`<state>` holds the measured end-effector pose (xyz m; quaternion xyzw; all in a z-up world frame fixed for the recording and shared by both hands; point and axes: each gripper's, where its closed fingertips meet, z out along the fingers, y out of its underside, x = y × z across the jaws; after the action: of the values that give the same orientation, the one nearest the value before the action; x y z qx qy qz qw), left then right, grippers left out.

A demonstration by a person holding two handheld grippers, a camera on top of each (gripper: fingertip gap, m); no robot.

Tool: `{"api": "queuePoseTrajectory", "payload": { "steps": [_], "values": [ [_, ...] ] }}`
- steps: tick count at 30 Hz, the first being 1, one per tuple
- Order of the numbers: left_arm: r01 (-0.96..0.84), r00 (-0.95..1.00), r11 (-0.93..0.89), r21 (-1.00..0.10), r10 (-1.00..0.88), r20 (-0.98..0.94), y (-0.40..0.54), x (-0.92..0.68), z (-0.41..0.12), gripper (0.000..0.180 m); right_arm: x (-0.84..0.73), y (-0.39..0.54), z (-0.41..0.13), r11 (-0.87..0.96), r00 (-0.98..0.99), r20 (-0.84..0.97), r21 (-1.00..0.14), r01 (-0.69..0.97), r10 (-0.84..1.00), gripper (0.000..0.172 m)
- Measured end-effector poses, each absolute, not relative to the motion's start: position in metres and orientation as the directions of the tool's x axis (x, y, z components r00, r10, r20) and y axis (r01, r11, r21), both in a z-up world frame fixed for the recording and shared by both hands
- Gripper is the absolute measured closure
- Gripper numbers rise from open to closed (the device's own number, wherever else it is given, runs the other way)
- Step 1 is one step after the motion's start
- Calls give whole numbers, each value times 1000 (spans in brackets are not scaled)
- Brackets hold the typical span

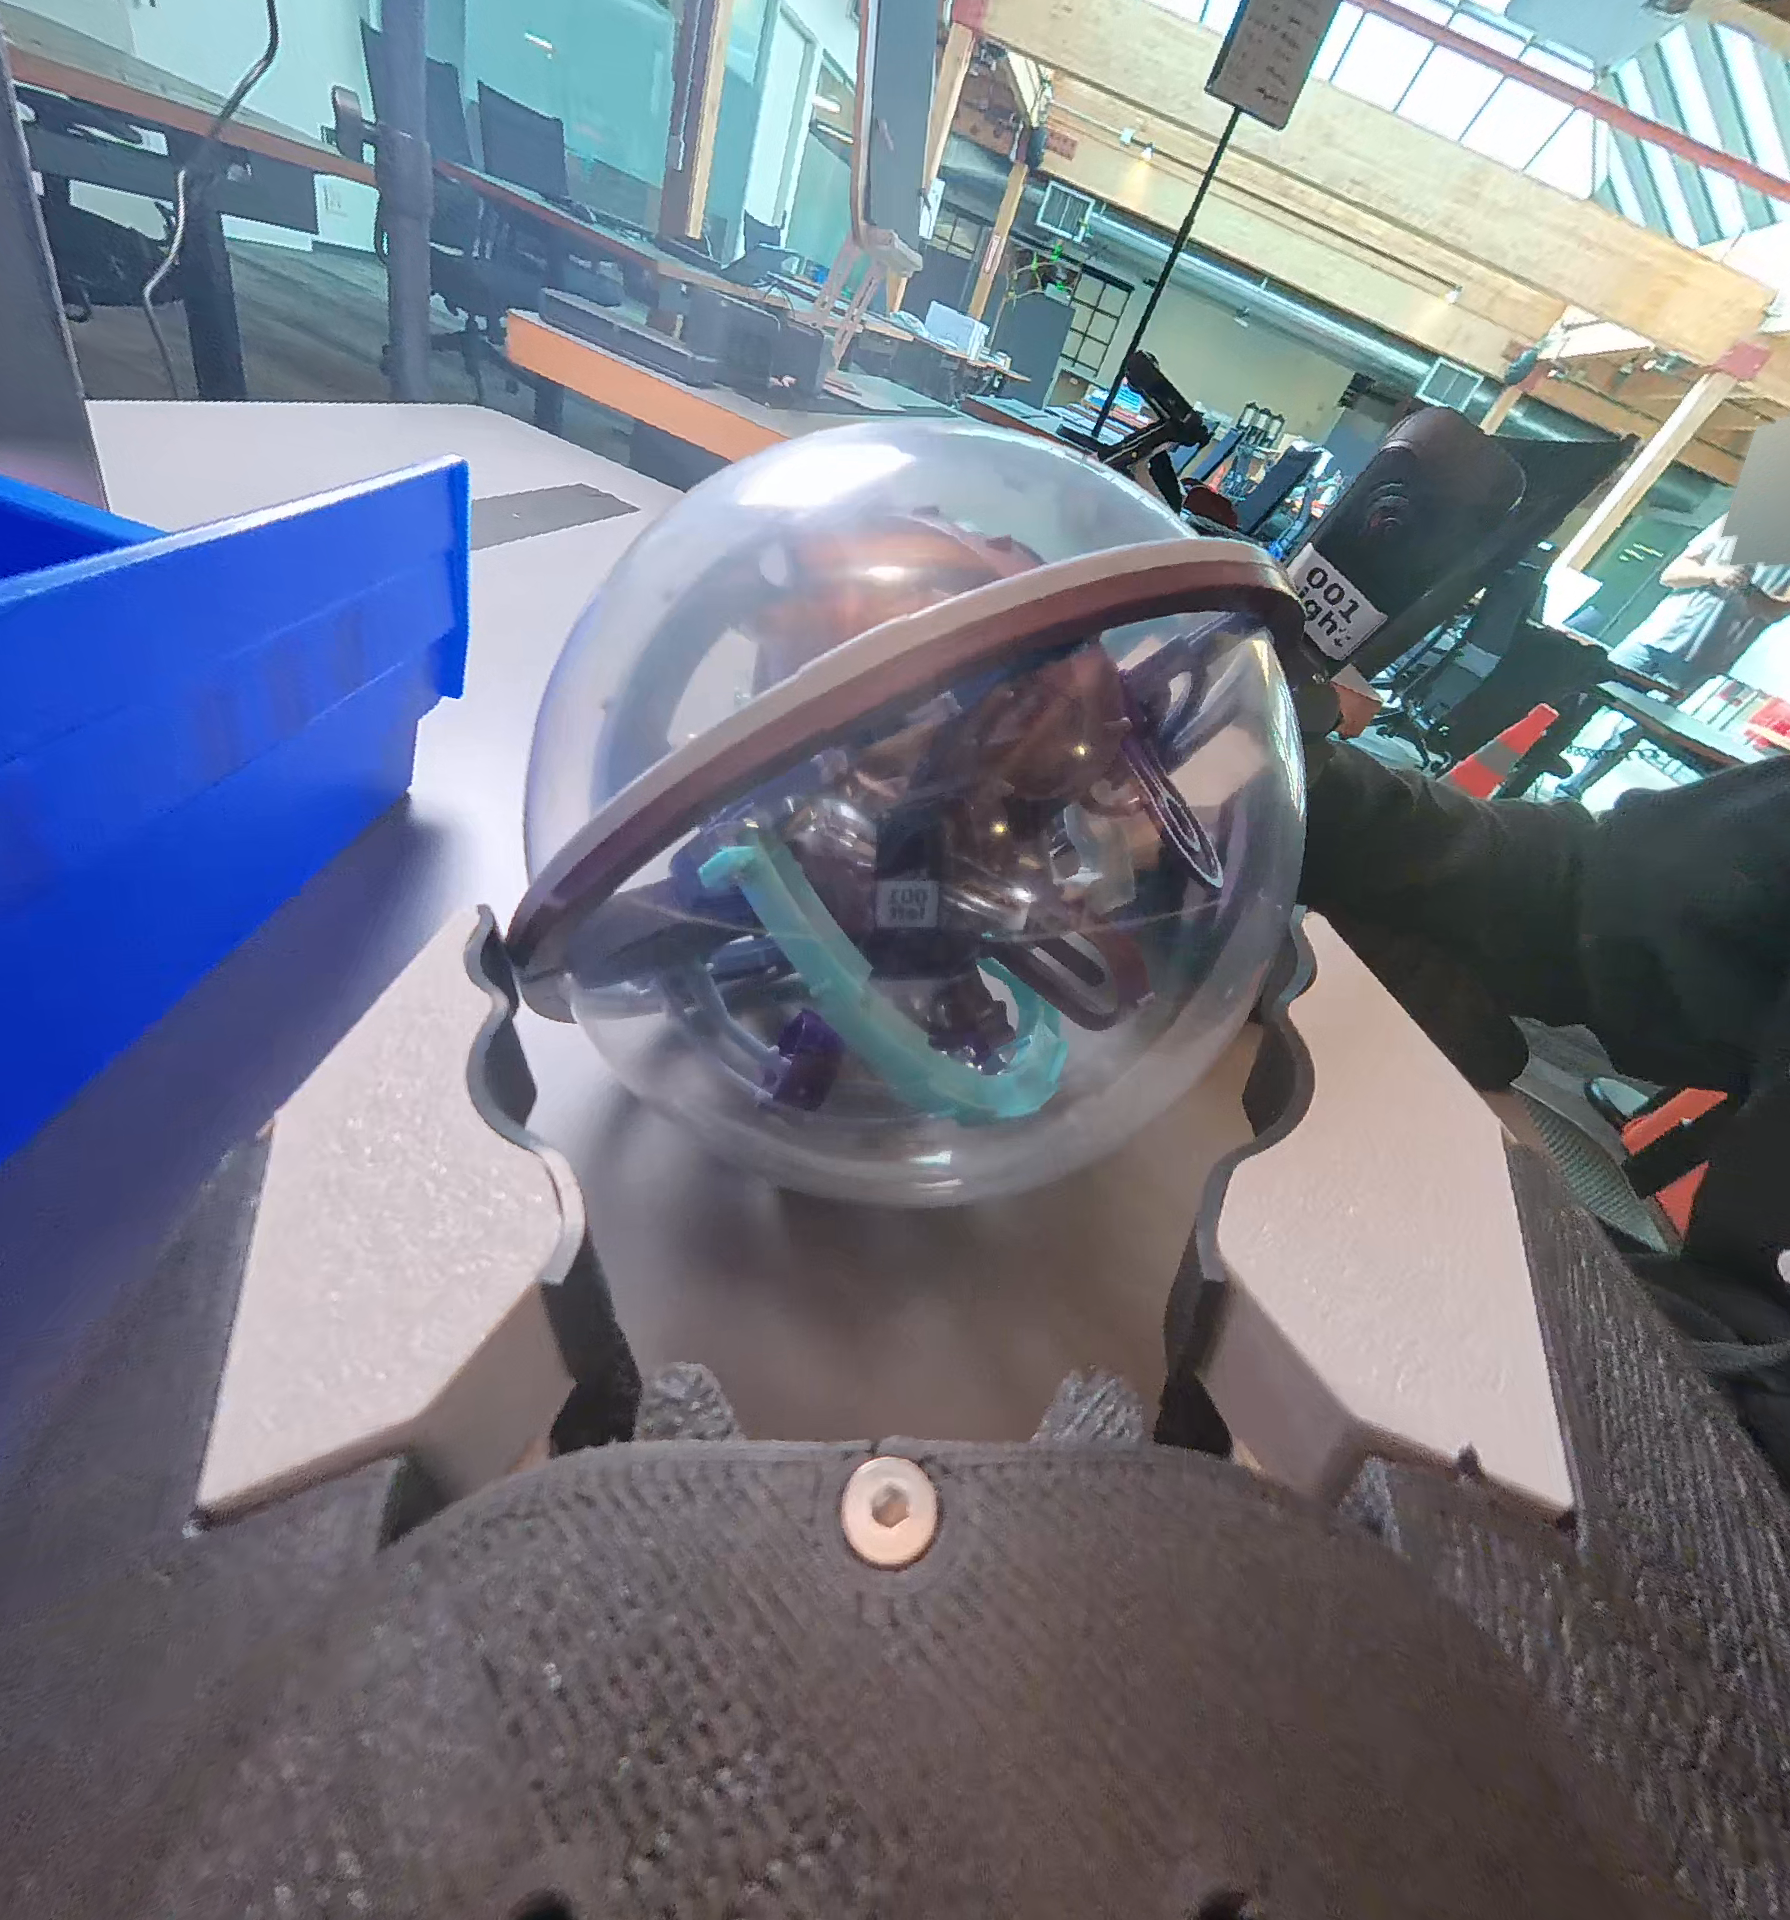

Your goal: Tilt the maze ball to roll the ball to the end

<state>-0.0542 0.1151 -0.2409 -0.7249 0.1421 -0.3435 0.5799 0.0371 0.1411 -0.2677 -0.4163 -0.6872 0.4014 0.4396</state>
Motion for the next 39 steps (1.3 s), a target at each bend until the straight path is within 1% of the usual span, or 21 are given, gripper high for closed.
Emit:
{"api": "queuePoseTrajectory", "payload": {
  "steps": [13,21,26,39],
  "values": [
    [234,725,-331,-914,-566,391,123,-54,-239,41,38,150,-264,281,-234,229,-935,218,945,165],
    [326,720,-382,-865,-493,489,132,-54,-229,41,39,151,-261,213,-252,155,-952,222,955,166],
    [359,697,-406,-841,-483,530,134,-57,-229,41,37,151,-258,167,-260,109,-963,211,959,166],
    [433,638,-457,-777,-454,622,141,-63,-227,42,35,151,-252,130,-264,76,-972,194,962,166]
  ]
}}
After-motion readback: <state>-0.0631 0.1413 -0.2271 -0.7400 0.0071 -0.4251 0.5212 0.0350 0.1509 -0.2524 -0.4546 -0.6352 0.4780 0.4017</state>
